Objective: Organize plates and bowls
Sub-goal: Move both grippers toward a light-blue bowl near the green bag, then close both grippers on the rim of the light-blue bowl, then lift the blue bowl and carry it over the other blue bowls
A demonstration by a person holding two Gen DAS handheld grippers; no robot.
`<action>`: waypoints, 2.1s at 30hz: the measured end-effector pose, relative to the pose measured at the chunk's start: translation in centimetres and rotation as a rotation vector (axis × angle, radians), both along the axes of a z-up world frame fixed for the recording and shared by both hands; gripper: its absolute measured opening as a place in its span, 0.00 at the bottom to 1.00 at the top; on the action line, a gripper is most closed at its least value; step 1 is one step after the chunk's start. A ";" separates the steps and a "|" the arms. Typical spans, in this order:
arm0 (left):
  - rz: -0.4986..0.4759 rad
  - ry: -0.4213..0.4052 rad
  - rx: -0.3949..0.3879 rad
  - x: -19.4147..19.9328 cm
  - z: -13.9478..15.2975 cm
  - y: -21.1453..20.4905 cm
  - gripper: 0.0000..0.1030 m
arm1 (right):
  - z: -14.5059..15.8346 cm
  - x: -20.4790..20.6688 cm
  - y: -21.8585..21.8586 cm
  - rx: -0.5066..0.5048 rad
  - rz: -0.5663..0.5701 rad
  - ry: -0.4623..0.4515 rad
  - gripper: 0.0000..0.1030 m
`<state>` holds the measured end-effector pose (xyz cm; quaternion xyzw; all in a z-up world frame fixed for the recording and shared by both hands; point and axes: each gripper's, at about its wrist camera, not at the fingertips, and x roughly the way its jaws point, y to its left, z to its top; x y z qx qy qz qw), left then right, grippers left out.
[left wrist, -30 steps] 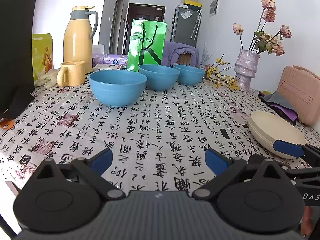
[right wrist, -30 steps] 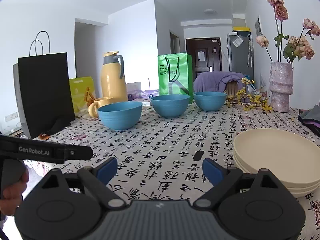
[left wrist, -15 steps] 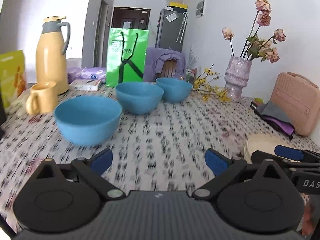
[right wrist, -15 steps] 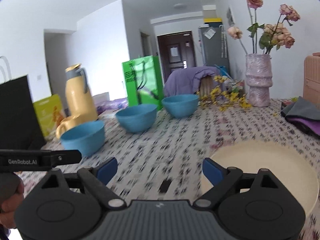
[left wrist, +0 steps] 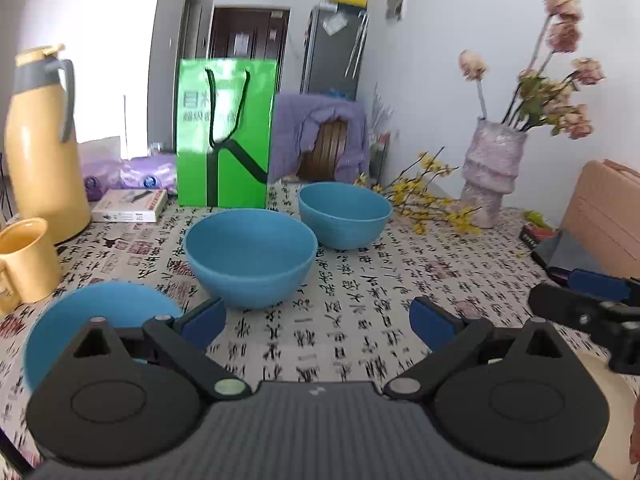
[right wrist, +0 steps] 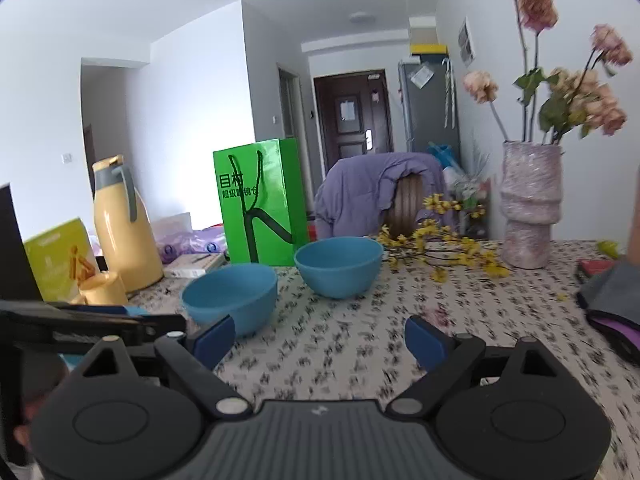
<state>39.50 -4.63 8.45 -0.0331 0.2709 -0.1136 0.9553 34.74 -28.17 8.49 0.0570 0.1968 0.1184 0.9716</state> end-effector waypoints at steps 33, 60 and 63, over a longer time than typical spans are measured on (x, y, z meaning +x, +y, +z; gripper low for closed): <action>-0.012 0.411 -0.100 33.5 -2.1 -2.7 0.07 | -7.7 35.5 -4.5 0.359 -0.097 0.492 0.19; -0.005 0.380 -0.059 32.4 -2.4 -2.2 0.54 | -9.5 33.5 -5.8 0.346 -0.134 0.548 0.05; -0.002 0.342 -0.149 32.3 -1.2 -1.4 0.59 | -9.7 33.6 -5.9 0.354 -0.130 0.546 0.05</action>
